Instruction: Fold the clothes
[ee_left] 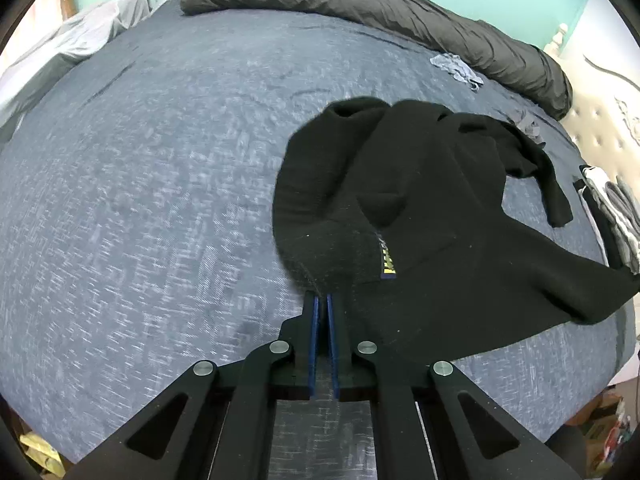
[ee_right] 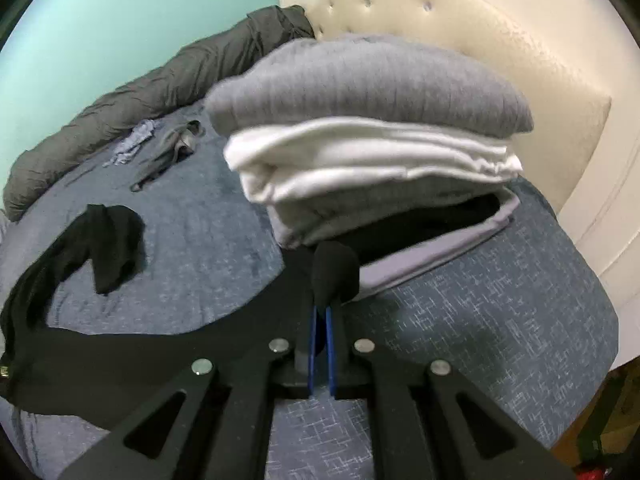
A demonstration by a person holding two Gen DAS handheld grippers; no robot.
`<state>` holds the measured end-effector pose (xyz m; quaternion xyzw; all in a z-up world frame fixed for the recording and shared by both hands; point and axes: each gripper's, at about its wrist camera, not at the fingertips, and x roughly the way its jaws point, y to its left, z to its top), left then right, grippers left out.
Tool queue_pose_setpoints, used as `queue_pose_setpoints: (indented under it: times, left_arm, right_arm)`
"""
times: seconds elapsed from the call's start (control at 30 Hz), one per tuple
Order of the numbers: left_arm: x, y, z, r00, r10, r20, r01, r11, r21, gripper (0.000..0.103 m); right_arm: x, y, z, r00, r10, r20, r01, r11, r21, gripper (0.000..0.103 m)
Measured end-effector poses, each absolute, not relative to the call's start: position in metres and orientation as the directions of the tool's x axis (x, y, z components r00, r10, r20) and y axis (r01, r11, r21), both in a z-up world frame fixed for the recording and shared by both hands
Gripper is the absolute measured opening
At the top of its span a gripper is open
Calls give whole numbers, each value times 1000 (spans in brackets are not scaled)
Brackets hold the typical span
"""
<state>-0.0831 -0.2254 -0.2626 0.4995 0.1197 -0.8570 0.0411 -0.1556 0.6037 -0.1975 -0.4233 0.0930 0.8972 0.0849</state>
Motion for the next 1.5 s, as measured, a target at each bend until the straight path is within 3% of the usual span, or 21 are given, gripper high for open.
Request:
queue_pose_setpoints:
  times: [0.2,0.3,0.47,0.8,0.97,1.1,1.13,1.5]
  left_arm:
    - [-89,-252,-238,-560,32,-828,234,-952,-196,3]
    - [-96,-250,-243,-523,61,-850,226,-952,-207,3]
    - [-93,-242,-257,-485,82,-871,212,-955,-208,6]
    - [-80,-263,-226,-539,80,-839,237,-941,-241,6]
    - [-89,-270,-217,-549,93,-830,246,-932,-267,8]
    - [-104,-274,-216,-557,106,-824,265,-917,-297,33]
    - [-110,-273,-217,-555,104,-825,265,-918,-294,36]
    - [-195,-280,-263,-513,96,-853,279,-921,-271,39]
  right_arm:
    - [-161,604,-215,-577,95,-811,-259,-963,71,4]
    - [-164,605,-224,-551,106,-828,-273,-960,59,7]
    - [-153,596,-227,-543,122,-831,-275,-961,39,41]
    - [-117,584,-166,-636,206,-744,-288,-957,-19,59]
    - [-111,561,-142,-700,92,-709,-221,-971,92,59]
    - [-128,507,-141,-731,-55,-681,-123,-970,210,60]
    - [-133,491,-143,-733,-95,-674,-98,-965,243,63]
    - [-195,302,-238,-610,-506,-610,156,-831,533,65]
